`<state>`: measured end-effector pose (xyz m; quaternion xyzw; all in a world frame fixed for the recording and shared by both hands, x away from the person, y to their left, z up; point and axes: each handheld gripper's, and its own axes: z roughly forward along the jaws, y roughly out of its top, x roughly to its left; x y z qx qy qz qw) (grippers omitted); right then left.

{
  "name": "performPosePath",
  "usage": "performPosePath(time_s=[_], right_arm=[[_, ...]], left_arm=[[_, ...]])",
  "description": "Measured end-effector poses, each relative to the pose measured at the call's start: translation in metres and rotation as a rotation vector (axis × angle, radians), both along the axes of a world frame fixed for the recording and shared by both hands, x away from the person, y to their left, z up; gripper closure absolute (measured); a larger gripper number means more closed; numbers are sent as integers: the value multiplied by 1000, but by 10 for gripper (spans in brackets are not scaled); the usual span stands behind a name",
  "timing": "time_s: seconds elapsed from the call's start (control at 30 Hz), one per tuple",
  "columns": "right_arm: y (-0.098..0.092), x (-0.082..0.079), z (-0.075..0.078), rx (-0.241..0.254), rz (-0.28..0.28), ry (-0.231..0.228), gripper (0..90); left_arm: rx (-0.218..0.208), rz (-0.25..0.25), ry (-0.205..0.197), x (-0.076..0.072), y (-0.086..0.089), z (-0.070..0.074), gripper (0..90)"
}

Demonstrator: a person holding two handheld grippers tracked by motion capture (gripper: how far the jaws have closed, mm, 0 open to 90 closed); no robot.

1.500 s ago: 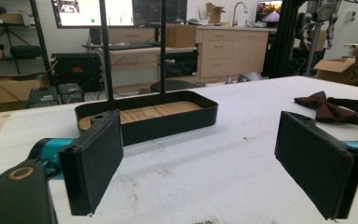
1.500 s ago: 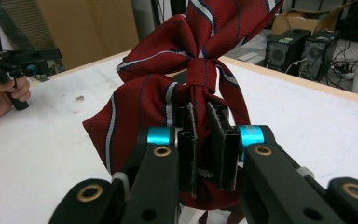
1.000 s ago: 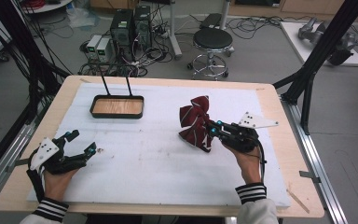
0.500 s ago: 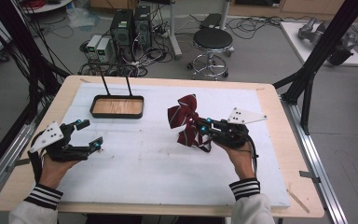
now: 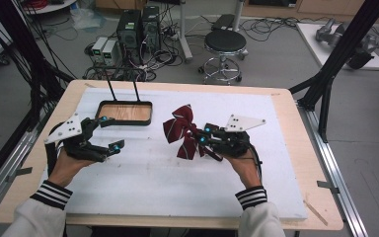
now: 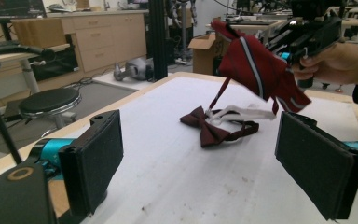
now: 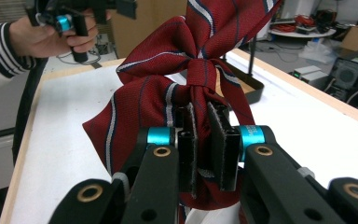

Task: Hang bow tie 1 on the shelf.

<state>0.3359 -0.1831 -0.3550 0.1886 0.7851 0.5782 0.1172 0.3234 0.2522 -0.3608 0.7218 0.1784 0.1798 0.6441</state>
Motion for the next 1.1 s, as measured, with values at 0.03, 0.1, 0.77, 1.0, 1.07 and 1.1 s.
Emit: performPosePath(time_s=[0.03,0.1,0.77,1.0,1.07,1.1], right_arm=[[3,0,0,-1,8,-1,825],[7,1,0,-6,23,-2,825],[34,3,0,-49,157,-4,825],[36,4,-1,-63,166,-15,824],[36,4,-1,-66,170,-15,824],[37,4,-1,-65,173,-13,824]], left_arm=[[1,-7,2,2,-2,2,155],[8,-22,6,6,-6,4,156],[77,-204,-5,26,-63,27,156],[86,-241,5,31,-76,28,156],[82,-258,9,32,-80,28,157],[91,-262,9,33,-82,29,157]])
